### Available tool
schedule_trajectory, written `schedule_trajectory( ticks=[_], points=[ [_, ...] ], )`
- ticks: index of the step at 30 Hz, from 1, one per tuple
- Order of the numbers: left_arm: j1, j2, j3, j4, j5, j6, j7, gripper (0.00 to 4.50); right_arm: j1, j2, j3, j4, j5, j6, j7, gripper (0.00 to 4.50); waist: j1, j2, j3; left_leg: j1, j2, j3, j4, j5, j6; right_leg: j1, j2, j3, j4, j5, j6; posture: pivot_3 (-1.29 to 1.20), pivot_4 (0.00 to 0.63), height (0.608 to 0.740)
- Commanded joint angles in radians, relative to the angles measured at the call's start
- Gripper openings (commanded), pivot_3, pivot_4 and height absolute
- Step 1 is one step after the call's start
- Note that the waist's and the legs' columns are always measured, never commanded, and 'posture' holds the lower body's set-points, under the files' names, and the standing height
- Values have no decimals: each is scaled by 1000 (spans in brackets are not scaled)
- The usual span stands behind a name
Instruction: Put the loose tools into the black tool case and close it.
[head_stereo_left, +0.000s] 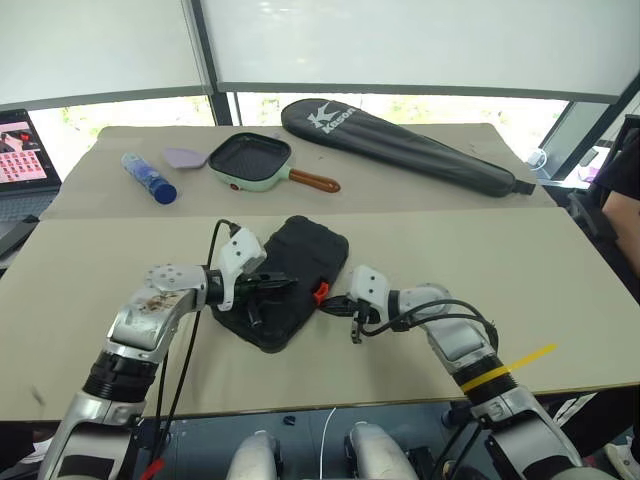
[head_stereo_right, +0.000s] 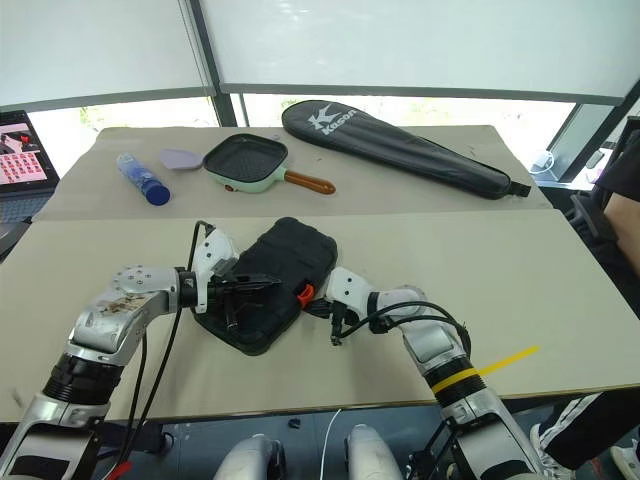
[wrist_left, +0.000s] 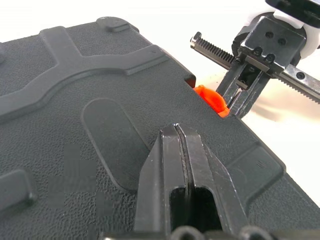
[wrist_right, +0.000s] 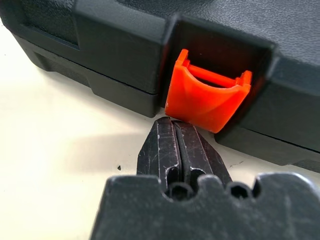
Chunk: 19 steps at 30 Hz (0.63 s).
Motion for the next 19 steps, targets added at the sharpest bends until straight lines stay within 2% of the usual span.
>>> schedule_trajectory(
  ticks=[1, 2, 3, 5, 8, 13, 15, 19],
  points=[
    [140, 32, 112, 21, -34, -144, -42, 699, 61, -68, -124, -162, 137, 16, 45, 0, 0, 0, 0, 0, 0, -1, -1, 0, 0, 0, 0, 0, 0, 0, -1, 0, 150, 740],
    [177, 42, 170, 11, -46, -205, -49, 761, 98, -106, -146, -196, 157, 25, 67, 287, 1, 0, 0, 0, 0, -1, -2, 0, 0, -1, -1, 0, 0, 0, -2, 0, 150, 740],
    [210, 51, 218, 7, -51, -259, -51, 1391, 129, -138, -162, -224, 174, 33, 84, 577, 4, 0, 0, 0, 0, -2, -5, 0, 0, -1, -2, 1, -2, 0, -2, 0, 150, 740],
    [284, 71, 314, 24, -38, -363, -31, 1791, 200, -201, -201, -257, 186, 11, 97, 1086, 5, 0, 0, -1, -1, -2, -8, 0, 0, -3, -4, 1, -3, 0, -2, 0, 150, 740],
    [391, 110, 415, 84, 1, -484, -6, 2919, 283, -263, -274, -254, 189, -73, 91, 2180, 15, -1, 1, -4, -1, -1, -11, 0, -1, -7, -5, 1, -5, -1, -2, 0, 150, 740],
    [507, 123, 502, 180, 45, -613, 52, 4500, 351, -297, -402, -151, 243, -258, 114, 3846, 25, -3, 3, -5, -1, 4, -12, 0, -1, -11, -6, 5, -4, -2, -2, 0, 150, 740],
    [528, 116, 514, 208, 51, -643, 75, 4500, 372, -313, -447, -122, 271, -261, 121, 4466, 32, -8, 6, -6, -2, 4, -12, 0, -1, -12, -6, 5, -5, -2, -2, 0, 150, 740],
    [544, 87, 517, 202, 37, -659, 118, 4500, 402, -319, -508, -94, 301, -258, 98, 4466, 49, -9, 6, -9, -1, 5, -11, 0, -1, -13, -11, 0, -5, -1, -1, 0, 150, 740]
  ],
)
